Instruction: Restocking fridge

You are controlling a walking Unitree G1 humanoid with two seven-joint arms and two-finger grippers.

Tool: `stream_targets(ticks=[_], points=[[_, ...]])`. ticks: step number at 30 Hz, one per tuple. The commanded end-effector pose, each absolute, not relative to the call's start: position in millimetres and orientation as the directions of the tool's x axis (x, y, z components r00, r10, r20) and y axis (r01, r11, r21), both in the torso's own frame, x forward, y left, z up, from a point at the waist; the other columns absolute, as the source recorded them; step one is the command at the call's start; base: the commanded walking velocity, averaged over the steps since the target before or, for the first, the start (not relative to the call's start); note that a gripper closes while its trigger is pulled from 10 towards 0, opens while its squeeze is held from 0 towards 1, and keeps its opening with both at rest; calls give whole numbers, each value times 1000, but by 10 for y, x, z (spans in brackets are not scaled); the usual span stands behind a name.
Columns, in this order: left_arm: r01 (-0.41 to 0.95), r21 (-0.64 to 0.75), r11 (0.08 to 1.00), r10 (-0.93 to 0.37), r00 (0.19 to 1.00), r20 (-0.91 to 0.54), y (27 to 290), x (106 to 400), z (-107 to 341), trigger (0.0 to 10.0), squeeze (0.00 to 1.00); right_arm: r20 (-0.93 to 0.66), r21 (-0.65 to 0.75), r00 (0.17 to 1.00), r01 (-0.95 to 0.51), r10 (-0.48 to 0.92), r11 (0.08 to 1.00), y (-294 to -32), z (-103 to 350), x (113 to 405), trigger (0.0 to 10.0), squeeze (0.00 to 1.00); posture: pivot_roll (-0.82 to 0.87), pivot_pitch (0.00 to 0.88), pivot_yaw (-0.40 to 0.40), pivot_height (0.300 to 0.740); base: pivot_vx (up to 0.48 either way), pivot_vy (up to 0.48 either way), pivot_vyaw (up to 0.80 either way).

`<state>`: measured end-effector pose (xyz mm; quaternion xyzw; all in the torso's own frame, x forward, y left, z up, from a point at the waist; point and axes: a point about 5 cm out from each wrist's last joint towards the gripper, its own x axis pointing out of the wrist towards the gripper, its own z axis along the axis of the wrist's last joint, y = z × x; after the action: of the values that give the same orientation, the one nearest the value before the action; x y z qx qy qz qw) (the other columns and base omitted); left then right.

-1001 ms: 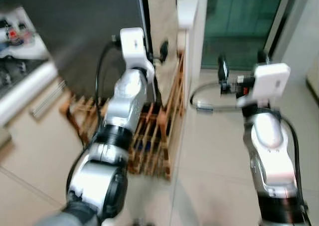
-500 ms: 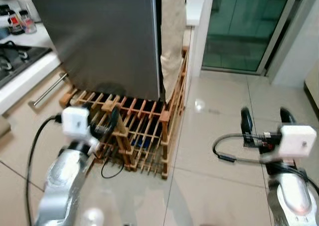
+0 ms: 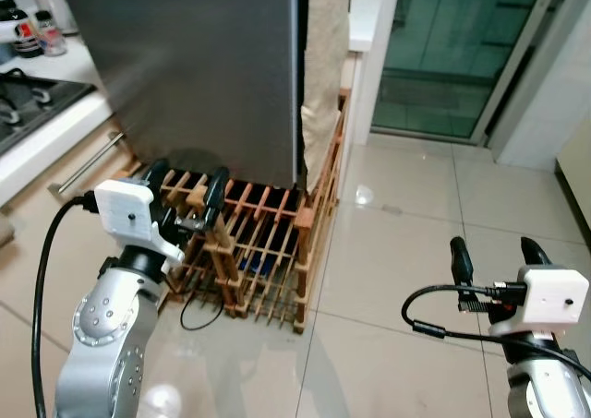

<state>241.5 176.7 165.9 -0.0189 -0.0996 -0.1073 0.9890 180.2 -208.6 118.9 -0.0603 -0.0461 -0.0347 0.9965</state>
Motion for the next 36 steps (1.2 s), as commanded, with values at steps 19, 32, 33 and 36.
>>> stream_targets(ticks=[19,32,33,36], points=[[171,-46,984,-164,977,137,1765,2483,1601,10000,0,106,-110,993,68,-56,992,-2005,1198,1845,10000,0,-187,0,53,740,452,0,0],[150,-57,987,-140,978,154,1757,2558,1637,10000,0,109,-114,994,40,-28,993,-2009,1215,2001,10000,0,-185,0,52,740,23,0,0],[165,-68,984,-154,978,142,1716,2636,1643,10000,0,117,-108,993,34,-22,994,-1999,1234,2056,10000,0,-180,0,52,740,0,0,0],[194,-60,979,-186,975,120,1646,2726,1644,10000,0,126,-97,992,31,-19,995,-1991,1261,2126,10000,0,-181,0,53,740,0,0,0]])
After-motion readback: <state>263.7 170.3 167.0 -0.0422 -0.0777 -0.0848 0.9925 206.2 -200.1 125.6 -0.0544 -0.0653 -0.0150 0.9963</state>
